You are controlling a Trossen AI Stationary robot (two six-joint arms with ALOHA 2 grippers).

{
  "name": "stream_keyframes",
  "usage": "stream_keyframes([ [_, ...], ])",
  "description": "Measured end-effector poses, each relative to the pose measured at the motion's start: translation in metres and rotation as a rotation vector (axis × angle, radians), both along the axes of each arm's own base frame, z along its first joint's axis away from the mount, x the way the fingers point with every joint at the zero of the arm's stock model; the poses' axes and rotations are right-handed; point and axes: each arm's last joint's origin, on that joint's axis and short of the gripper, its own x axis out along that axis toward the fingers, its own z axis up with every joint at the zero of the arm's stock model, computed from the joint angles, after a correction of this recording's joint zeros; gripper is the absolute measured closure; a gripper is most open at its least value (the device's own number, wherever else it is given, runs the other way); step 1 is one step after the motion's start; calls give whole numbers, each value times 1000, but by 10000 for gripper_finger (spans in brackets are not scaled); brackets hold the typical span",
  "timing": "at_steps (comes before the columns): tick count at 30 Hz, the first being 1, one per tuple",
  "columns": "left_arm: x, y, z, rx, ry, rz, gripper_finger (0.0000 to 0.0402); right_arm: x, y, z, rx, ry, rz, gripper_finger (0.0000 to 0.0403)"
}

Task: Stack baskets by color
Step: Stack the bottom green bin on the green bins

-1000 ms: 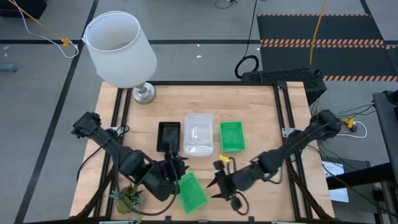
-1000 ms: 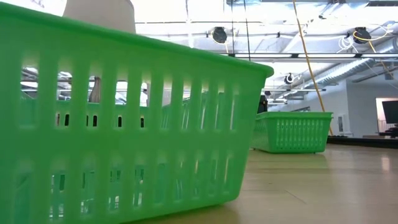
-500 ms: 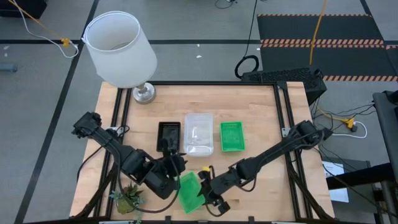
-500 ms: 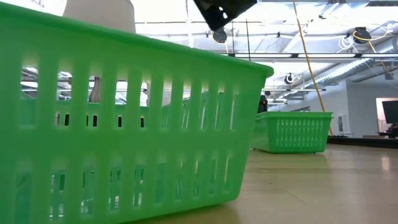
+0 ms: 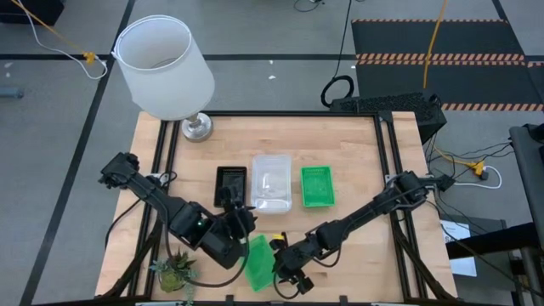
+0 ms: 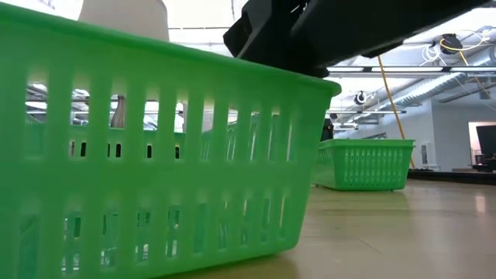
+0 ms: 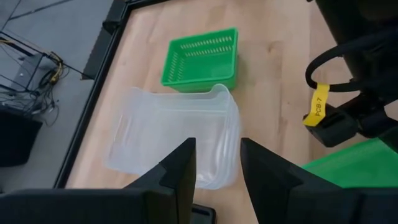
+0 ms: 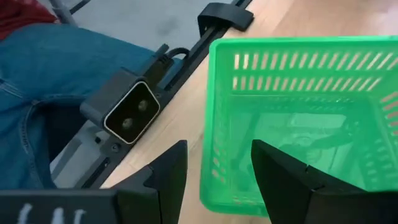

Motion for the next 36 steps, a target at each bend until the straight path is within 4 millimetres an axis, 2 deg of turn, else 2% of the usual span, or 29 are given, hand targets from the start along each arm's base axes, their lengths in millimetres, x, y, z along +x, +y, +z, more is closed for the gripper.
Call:
stream_keyframes([
  [5, 1, 1, 0, 0, 0, 5, 275, 0, 0, 0, 5, 7, 9, 232],
  [13, 1, 1, 0, -2, -3, 5, 275, 2, 1, -13, -36, 16, 13, 244],
  [17, 1, 1, 0, -2, -4, 5, 275, 1, -1, -16, -53, 34, 15, 282],
  [23, 1, 1, 0, 0, -3, 3, 275, 0, -1, -14, -69, 23, 33, 368],
  [26, 1, 1, 0, 0, -2, 3, 275, -2, -2, -5, -75, 1, 43, 396],
  [31, 2, 1, 0, -1, -5, 3, 275, -10, -4, 22, -64, -23, 18, 391],
  [36, 2, 1, 0, -4, -10, 3, 275, -31, -4, 56, -122, -56, -25, 398],
])
